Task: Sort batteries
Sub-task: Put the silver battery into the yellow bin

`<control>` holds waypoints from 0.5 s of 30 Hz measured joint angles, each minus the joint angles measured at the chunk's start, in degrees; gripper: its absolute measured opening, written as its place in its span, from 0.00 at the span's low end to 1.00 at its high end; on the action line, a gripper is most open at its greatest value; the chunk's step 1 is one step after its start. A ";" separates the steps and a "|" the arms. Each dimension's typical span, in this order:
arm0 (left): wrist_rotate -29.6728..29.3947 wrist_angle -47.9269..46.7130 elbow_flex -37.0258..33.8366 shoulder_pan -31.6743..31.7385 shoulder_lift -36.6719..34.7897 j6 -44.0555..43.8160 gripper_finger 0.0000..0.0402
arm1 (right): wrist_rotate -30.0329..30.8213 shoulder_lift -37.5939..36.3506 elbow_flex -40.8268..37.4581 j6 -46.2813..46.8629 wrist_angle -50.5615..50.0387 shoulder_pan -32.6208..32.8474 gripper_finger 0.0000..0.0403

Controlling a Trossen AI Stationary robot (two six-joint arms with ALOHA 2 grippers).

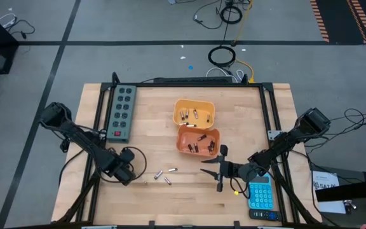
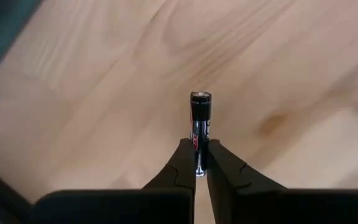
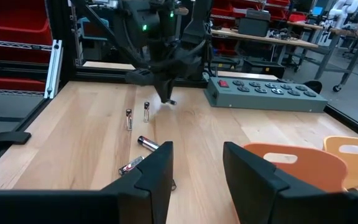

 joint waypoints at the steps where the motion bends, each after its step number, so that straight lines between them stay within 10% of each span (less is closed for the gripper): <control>1: -0.64 -0.48 0.54 0.06 -0.55 -0.01 0.05 | 0.01 0.00 0.01 0.00 -0.06 0.00 0.33; 15: -14.30 3.39 1.47 9.11 -5.09 14.01 0.05 | 0.05 0.04 0.02 1.06 -0.06 -0.20 0.33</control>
